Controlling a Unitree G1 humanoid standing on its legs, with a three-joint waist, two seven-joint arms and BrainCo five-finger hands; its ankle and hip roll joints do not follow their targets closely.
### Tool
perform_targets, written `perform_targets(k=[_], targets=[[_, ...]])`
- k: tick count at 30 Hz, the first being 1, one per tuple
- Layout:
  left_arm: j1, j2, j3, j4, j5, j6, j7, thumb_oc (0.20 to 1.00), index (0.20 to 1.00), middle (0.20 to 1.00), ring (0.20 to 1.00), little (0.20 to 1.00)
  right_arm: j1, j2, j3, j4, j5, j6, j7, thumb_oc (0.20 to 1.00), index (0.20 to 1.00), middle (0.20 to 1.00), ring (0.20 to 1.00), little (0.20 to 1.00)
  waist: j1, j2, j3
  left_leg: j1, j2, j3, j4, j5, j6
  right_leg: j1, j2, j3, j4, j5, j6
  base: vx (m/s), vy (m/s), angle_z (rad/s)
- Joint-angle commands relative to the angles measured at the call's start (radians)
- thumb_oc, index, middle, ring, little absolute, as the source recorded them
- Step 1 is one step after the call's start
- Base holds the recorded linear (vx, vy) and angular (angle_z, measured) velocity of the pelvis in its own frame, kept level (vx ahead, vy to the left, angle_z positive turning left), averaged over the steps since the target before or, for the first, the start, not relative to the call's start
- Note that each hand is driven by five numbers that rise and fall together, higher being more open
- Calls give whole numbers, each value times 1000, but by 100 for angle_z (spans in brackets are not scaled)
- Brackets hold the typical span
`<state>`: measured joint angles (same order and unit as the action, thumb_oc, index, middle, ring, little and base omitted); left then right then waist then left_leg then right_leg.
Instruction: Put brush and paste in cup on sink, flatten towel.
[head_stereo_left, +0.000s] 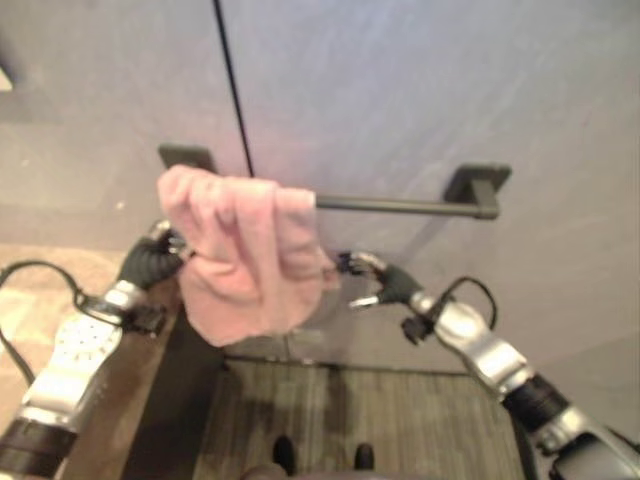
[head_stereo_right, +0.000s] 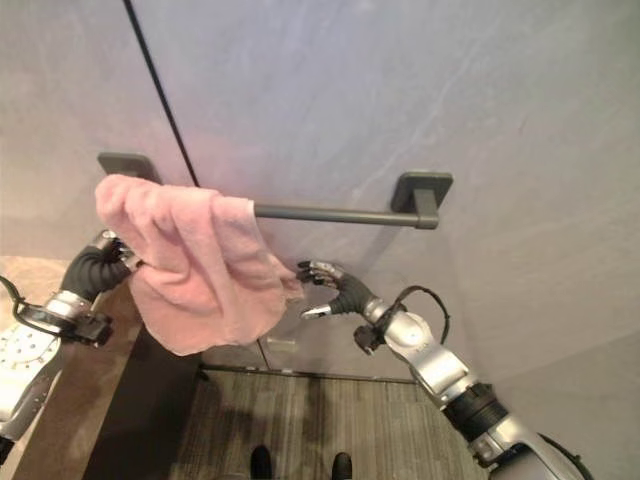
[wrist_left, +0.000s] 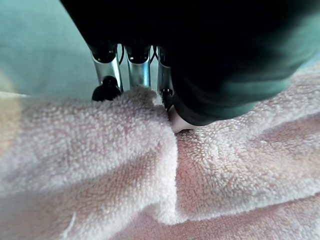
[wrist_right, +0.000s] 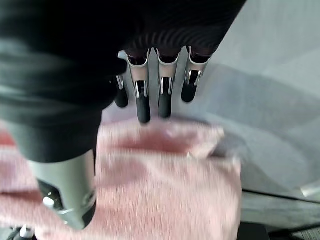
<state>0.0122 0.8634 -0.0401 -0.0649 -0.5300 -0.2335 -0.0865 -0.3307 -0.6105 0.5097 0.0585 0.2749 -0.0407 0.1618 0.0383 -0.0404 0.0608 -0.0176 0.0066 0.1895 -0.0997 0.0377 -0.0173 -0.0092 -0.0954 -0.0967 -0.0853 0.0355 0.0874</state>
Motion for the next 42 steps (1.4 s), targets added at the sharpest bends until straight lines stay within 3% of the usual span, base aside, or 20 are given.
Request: perform_targets(k=[1,15,28,29,30,42], targets=[[-50,11,17,11,22,-44,17,200,200,200,200,200,-24,26,-35,-35,-11,-74,-41,1000,1000,1000,1000,1000,-8,-38,-28,3,-8,11,12,-78,33,-66,-113,-50,-2,96,79,0,0,0],[-97,7,-19,15,-4,-47,29,200,200,200,200,200,-226,151,125,32,24,-68,-37,1000,1000,1000,1000,1000,21,-41,-20,11,0,15,12,-76,31,-63,-107,-49,-2,92,72,0,0,0],[-107,-12,-23,3,-38,-50,27,200,200,200,200,200,-281,183,121,50,-5,-75,-75,1000,1000,1000,1000,1000,32,-43,-22,27,-1,12,12,-81,32,-46,-106,-51,-2,86,69,0,0,0],[-105,-16,-26,2,-44,-49,20,200,200,200,200,200,-282,187,118,53,-8,-76,-76,693,693,693,693,693,33,-41,-25,33,0,13,12,-84,33,-41,-106,-50,-2,84,68,0,0,0],[-101,-18,-28,0,-49,-50,15,200,200,200,200,200,-278,188,116,54,-9,-78,-80,216,216,216,216,216,33,-40,-26,38,0,15,12,-86,33,-37,-105,-49,-2,82,68,0,0,0],[-33,-62,-2,-29,-39,-51,8,200,200,200,200,200,-190,167,39,20,-34,-97,-113,200,200,200,200,200,28,-31,-33,75,5,22,12,-98,34,-7,-101,-44,-2,65,63,2,0,0]])
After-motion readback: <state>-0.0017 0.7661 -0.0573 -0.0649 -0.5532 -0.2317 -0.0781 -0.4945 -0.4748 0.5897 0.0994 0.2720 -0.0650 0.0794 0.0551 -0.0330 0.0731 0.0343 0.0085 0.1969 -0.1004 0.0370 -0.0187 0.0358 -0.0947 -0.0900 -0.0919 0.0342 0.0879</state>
